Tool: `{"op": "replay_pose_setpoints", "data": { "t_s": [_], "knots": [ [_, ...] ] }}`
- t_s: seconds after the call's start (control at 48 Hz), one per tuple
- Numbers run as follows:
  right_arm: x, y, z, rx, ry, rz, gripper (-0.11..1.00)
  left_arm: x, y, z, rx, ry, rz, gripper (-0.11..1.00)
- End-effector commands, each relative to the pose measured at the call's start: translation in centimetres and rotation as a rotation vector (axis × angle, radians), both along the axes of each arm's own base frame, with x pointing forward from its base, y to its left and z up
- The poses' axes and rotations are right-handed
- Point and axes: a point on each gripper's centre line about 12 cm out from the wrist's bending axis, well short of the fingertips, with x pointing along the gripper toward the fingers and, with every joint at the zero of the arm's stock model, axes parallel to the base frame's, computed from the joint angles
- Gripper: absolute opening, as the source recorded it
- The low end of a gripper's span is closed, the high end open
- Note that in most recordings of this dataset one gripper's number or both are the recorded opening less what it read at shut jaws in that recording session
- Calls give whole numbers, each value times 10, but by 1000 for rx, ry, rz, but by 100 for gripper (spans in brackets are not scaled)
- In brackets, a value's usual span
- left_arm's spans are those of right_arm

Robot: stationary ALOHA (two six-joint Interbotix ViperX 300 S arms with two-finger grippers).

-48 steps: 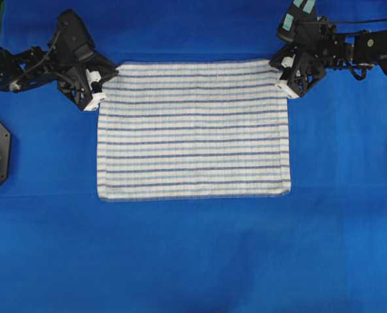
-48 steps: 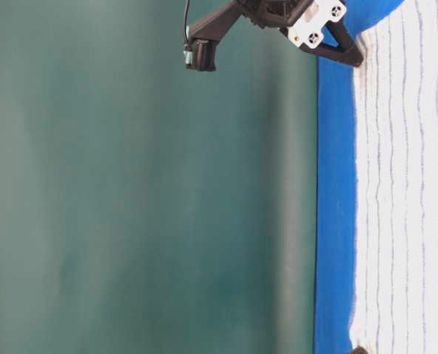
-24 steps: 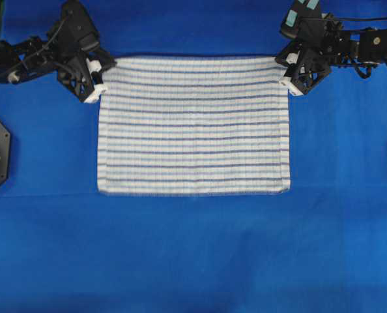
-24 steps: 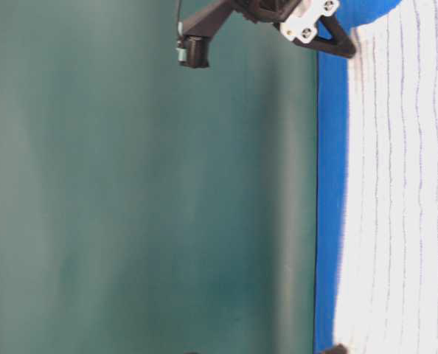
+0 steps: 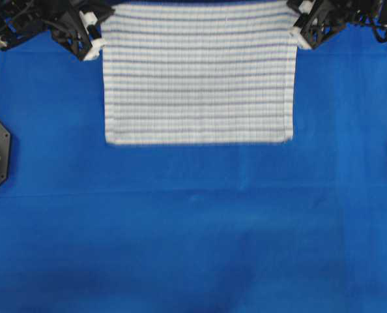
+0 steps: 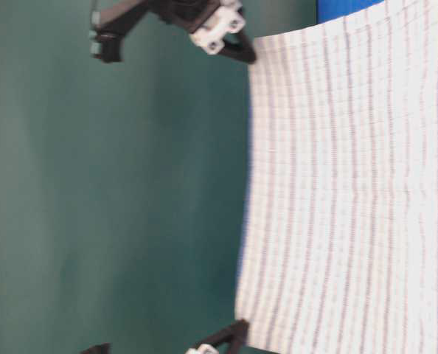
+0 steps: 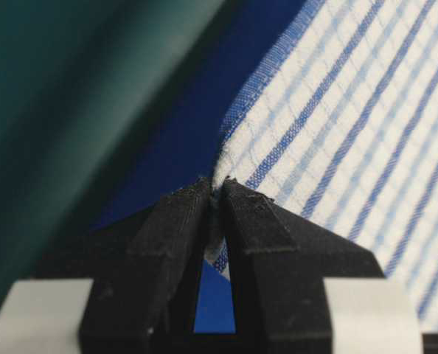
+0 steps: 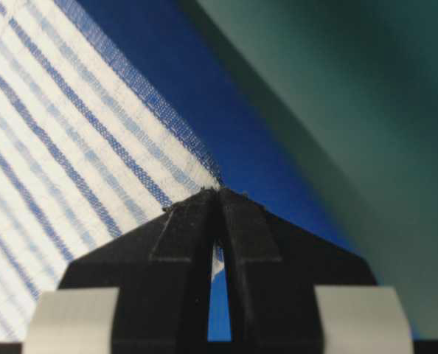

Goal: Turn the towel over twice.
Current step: 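Lift the corners and pull the towel up and away, then swing the held edge toward the near side and lay the towel flat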

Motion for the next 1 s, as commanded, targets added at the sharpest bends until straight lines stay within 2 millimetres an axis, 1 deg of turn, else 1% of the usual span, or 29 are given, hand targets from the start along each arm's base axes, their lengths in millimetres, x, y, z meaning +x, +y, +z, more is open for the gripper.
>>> {"op": "replay_pose_setpoints", "data": {
  "t_s": [0.0,0.062,0.292,0.375,0.437,0.541,0.625,0.708,0.875,0.979],
  "knots": [
    [0,-7,39,-77,-47,-17,4,-1,8,31,64,-72,20,5],
    [-1,-8,53,-107,-59,-25,4,-3,9,42,85,-97,27,5],
    [-9,-6,96,-187,-107,-48,4,-8,5,77,156,-176,28,5],
    [-12,0,110,-211,-134,-44,4,-13,1,96,192,-217,28,5],
    [-14,6,117,-221,-151,-35,4,-17,-4,109,218,-248,27,5],
    [-15,17,124,-228,-170,-17,4,-23,-14,121,246,-282,15,5],
    [-15,29,127,-226,-176,3,4,-25,-26,124,246,-293,-11,5],
    [-15,43,126,-208,-172,19,4,-24,-38,122,231,-287,-43,5],
    [-11,71,115,-137,-120,42,4,-16,-65,113,181,-252,-141,5],
    [-6,95,106,-83,-76,68,4,-11,-84,104,147,-227,-208,5]
  ]
}}
